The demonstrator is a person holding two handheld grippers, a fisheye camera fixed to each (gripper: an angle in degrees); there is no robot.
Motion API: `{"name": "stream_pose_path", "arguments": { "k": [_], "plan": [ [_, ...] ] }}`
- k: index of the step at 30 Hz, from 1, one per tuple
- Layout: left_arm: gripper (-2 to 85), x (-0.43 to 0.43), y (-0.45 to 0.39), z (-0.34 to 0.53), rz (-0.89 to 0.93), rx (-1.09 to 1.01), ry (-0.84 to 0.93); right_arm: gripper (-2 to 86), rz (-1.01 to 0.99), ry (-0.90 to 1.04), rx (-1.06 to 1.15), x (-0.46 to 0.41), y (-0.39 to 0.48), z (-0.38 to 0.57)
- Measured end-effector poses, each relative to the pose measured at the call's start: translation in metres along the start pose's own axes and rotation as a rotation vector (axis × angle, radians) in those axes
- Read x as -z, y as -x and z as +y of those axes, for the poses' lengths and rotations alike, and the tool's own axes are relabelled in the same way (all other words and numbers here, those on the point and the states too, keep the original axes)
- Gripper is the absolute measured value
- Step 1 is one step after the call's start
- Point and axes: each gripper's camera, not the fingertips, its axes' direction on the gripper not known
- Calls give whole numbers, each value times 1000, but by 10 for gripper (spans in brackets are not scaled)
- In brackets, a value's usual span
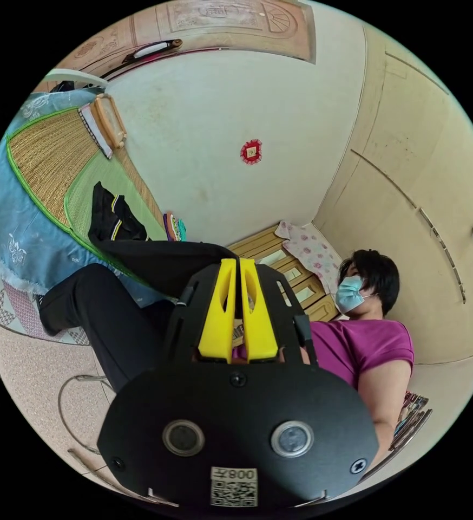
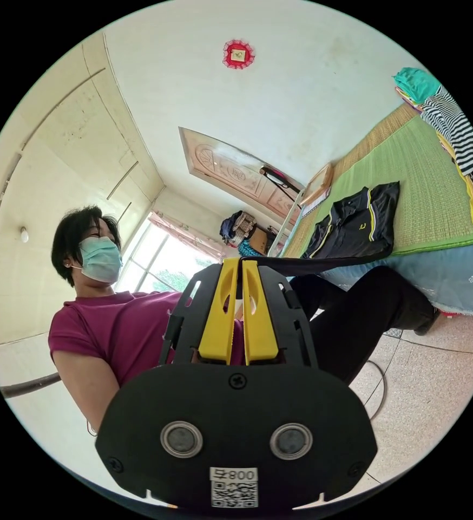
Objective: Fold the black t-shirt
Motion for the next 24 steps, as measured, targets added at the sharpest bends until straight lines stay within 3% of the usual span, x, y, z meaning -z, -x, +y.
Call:
{"name": "stream_pose_path", "arguments": {
  "k": [24],
  "plan": [
    [9, -1, 12, -26, 38, -5, -19, 8, -14, -44, 2, 13, 0, -4]
  ]
}}
